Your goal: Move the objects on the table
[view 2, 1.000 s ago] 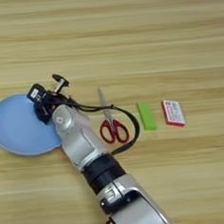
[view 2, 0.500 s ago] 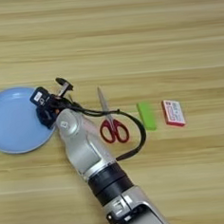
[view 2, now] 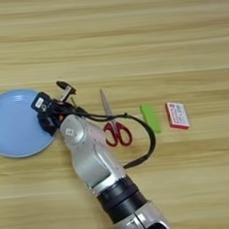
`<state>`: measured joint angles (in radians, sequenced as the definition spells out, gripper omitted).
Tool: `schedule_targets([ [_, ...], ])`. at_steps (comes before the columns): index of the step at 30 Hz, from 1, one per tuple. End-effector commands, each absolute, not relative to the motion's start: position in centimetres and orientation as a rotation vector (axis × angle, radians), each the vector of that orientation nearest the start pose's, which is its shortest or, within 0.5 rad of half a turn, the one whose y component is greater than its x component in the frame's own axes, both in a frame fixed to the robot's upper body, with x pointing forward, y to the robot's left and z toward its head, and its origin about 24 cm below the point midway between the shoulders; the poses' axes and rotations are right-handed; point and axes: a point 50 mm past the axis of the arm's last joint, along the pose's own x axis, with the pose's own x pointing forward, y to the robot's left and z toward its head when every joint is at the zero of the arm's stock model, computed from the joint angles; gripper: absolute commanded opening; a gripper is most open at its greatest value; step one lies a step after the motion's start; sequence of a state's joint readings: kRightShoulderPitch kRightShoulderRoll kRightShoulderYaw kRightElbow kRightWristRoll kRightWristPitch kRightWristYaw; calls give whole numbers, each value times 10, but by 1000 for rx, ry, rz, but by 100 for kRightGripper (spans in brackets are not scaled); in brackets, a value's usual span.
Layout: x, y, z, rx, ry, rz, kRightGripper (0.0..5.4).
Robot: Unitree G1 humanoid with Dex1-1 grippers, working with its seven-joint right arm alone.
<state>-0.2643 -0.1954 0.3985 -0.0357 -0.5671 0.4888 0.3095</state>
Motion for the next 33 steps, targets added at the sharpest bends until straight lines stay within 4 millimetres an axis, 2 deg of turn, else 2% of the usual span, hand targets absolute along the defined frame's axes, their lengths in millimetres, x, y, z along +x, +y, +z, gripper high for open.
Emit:
schedule_targets([
  [1,289,-94,76,-848,131,435,539],
  [4,291,-99,72,-848,149,421,539],
  [15,293,-102,81,-848,121,399,539],
  [27,295,-89,128,-606,-190,319,539],
  [31,292,-98,138,-537,-258,278,539],
  [33,289,-109,138,-503,-268,242,539],
])
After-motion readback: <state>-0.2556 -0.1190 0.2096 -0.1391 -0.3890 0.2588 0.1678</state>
